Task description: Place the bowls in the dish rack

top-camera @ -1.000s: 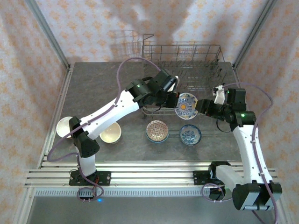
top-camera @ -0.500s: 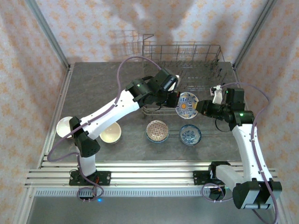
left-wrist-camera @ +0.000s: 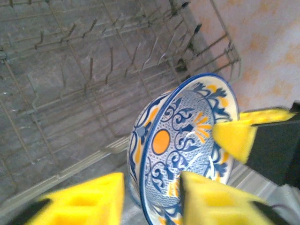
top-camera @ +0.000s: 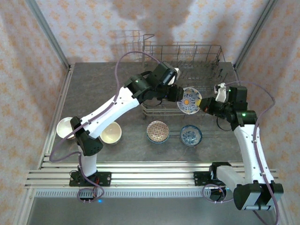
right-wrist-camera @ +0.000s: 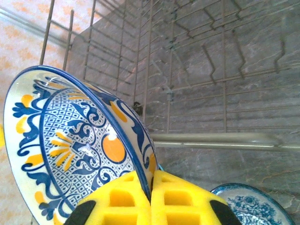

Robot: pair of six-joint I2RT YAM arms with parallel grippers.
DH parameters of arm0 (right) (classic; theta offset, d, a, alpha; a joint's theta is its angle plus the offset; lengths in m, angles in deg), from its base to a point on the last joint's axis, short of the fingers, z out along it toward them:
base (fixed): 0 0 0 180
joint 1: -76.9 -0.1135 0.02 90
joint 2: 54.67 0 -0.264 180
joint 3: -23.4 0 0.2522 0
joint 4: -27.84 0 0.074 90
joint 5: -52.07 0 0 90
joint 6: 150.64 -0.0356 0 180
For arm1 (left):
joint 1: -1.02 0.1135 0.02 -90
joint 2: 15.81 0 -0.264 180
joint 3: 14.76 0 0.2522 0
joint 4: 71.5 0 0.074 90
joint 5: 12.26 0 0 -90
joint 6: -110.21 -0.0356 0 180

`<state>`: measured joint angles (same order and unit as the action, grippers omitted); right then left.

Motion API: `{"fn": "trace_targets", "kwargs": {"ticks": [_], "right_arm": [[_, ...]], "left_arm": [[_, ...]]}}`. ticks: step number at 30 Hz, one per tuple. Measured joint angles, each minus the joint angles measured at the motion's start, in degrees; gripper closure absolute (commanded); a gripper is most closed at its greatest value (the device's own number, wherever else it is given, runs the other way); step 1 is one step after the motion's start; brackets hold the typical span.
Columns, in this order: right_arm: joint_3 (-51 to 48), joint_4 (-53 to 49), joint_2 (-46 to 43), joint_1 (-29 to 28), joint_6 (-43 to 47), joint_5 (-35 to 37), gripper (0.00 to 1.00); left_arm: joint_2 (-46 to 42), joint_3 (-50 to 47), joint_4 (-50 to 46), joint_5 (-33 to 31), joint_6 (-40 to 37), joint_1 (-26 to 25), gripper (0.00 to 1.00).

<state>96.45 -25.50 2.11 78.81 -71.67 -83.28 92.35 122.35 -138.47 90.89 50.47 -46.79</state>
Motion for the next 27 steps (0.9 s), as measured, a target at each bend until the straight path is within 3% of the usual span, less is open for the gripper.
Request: {"fn": "trace_targets", "kwargs": {"ticks": [4,7,13,17,27], "right_arm": [[1.5,1.7,0.9,0.0,-3.0,3.0,1.0],[3.8,2.1,2.6,0.0,-4.4,6.9,1.0],[11.3,1.8,6.5,0.0,-4.7,20.5,1.0],[16.7,1.4,10.1,0.0,-3.4,33.6,1.0],[25.2,-4.4,24.0,-1.7,2.1,59.4,1.0]], "left_arm": [[0.0,0.9,1.9,0.5,0.4,2.4,0.23],[0.0,0.9,3.3,1.5,0.4,5.7,0.17],[-0.5,-0.1,6.1,4.1,-0.2,14.4,0.16],[-1.6,-3.0,7.0,6.3,-1.2,20.1,0.16],[-3.4,-12.6,9.9,13.8,-3.3,31.7,0.16]]}}
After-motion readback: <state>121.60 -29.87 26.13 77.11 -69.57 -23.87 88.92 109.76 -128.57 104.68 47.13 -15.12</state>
